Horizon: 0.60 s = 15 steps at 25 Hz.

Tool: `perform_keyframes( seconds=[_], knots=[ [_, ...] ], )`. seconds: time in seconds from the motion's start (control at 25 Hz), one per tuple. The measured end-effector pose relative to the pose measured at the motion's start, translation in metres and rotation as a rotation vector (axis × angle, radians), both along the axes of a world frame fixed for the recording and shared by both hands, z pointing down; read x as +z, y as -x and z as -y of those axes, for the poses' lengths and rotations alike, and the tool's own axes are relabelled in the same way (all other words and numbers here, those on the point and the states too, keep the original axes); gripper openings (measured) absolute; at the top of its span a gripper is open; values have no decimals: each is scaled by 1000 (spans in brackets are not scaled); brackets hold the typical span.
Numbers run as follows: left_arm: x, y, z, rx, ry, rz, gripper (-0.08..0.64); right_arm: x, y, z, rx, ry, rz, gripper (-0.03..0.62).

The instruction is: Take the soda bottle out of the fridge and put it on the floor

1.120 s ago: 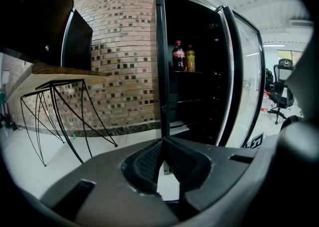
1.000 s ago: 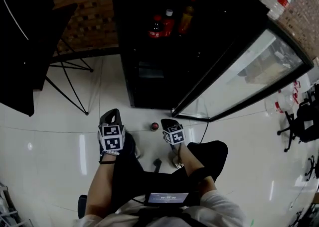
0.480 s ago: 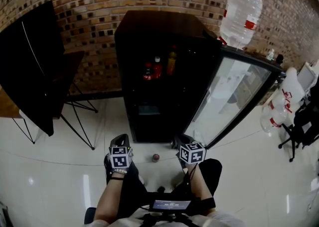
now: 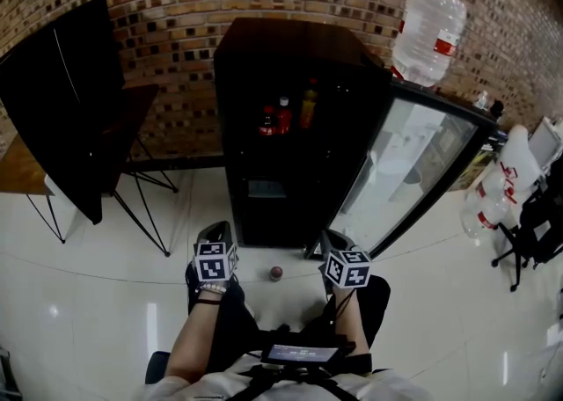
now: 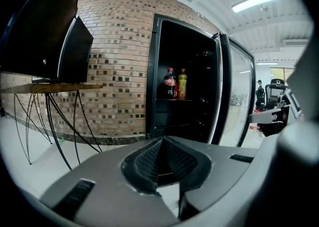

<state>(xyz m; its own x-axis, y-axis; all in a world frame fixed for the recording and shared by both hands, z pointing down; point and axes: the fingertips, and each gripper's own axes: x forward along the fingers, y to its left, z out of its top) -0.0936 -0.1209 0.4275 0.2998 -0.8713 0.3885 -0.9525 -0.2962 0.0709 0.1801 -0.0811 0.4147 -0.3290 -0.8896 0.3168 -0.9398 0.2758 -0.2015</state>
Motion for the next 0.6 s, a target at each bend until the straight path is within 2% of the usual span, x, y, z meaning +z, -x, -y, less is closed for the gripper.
perform_keyframes(
  seconds=[0.28,0.6],
  knots=[
    [-9,-3,-9,1,-10,7,2,-11,-5,-9,15,-24,-33,15],
    [-15,-10,-11,8,-24,4,2,-10,-8,-13,25,-26,-26,15]
  ],
)
